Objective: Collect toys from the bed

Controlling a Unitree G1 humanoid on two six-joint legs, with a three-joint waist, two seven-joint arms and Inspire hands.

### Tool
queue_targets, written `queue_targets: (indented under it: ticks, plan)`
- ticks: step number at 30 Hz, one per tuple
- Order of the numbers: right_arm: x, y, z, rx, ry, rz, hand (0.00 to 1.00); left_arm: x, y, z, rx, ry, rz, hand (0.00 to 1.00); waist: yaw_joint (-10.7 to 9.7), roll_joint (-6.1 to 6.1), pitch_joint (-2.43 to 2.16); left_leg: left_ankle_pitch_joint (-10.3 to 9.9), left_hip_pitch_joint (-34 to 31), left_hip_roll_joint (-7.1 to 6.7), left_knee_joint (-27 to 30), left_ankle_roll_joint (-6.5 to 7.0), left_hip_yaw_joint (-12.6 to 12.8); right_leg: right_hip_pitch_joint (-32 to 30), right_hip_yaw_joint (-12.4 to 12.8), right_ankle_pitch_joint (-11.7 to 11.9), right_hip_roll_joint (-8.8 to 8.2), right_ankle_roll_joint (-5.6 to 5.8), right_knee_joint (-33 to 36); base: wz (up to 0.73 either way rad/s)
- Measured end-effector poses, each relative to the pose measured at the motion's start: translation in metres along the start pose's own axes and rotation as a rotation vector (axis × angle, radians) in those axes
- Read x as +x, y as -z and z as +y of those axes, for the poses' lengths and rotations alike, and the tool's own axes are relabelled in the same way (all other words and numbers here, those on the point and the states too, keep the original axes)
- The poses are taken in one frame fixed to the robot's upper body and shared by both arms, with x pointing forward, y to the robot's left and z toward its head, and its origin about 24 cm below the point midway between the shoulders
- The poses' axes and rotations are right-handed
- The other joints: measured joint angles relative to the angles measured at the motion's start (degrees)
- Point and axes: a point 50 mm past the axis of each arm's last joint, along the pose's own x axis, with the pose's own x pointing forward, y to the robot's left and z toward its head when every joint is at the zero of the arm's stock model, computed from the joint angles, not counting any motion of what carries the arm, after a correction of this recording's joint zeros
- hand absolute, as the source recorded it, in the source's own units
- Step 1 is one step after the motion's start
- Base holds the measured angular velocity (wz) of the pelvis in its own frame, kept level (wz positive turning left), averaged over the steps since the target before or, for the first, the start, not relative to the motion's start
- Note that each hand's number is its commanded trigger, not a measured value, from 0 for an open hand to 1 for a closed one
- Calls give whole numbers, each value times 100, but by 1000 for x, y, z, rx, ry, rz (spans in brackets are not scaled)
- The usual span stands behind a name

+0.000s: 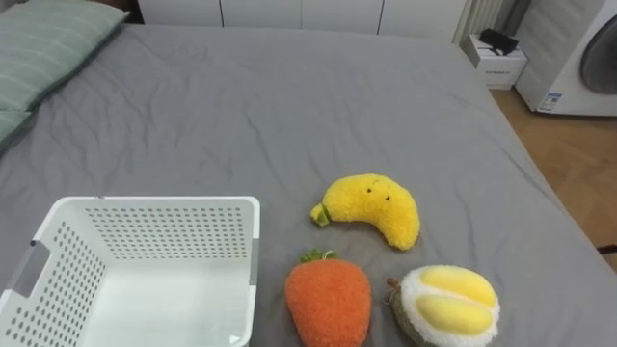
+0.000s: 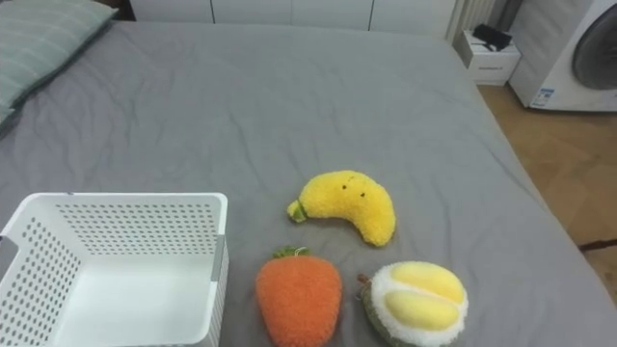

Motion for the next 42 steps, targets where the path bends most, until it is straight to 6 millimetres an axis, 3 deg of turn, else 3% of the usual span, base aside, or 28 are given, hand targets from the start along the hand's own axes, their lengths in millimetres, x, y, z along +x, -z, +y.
queue_targets:
  ticks: [4, 8, 10, 11, 14, 15, 19, 21, 24, 27, 32, 42]
  plan:
    - [0, 2, -11, 218, 36, 10, 0, 1, 3, 7, -53, -22, 17, 0, -181, -24, 6, 1, -4, 0, -13, 0, 2, 17, 8, -1, -2, 0, 3, 0]
    - [-4, -17, -44, 409, 117, -59, 0, 4, 7, 21, -71, -56, 28, 0, -283, -145, 2, -1, -18, -1, -13, 2, 23, -16, 21, -10, -2, 2, 21, -1]
    - [-10, -41, -63, 439, 178, -153, 0, 5, 8, 29, -63, -80, 29, 0, -308, -168, 35, -1, -33, 0, -11, 1, 25, -36, 26, -9, 0, 2, 25, 0]
    - [-16, -60, -74, 465, 215, -222, 0, 5, 9, 32, -63, -90, 30, 0, -318, -217, 19, -1, -70, 3, -1, 2, 39, -77, 27, -8, 0, 1, 29, -4]
    - [-39, -115, -92, 484, 278, -449, 0, 6, 8, 39, -60, -110, 19, 0, -258, -291, 47, 23, -120, 34, 14, -11, 153, -203, 110, 38, 34, -19, 20, -15]
    - [-49, -134, -93, 481, 280, -531, 0, 7, 6, 42, -65, -124, 15, 0, -230, -292, 41, 24, -138, 55, 11, -19, 184, -229, 145, 50, 59, -31, 14, -15]
    - [-81, -178, -93, 473, 268, -741, 0, 6, 4, 43, -68, -134, 4, 0, -196, -366, 26, 28, -182, 90, -4, -37, 181, -257, 140, 75, 92, -54, 16, 2]
    - [-107, -203, -90, 431, 271, -902, 0, 6, 2, 42, -57, -132, -8, 0, -160, -306, 36, 27, -197, 100, -5, -45, 179, -274, 139, 83, 100, -64, 9, 0]
    - [-131, -219, -84, 384, 272, -1035, 0, 6, 0, 39, -46, -124, -25, 0, -57, -218, 21, 30, -193, 101, -5, -51, 180, -268, 133, 85, 101, -66, 13, 0]
    - [-150, -231, -76, 310, 273, -1136, 0, 5, 3, 35, -42, -115, -36, 0, -28, -128, -15, 32, -166, 101, -6, -54, 166, -227, 117, 85, 99, -66, 11, 2]
    - [-156, -237, -59, 127, 301, -1175, 0, 4, 5, 34, -39, -113, -37, 0, 117, -134, -30, 41, -167, 110, 8, -66, 133, -205, 32, 90, 88, -75, 14, 2]
    - [-127, -227, -19, -166, 194, -1064, 0, 2, 3, 26, -26, -94, -57, 0, 263, -145, -20, 40, -154, 100, 30, -66, 11, -106, -90, 91, 75, -76, -35, 6]
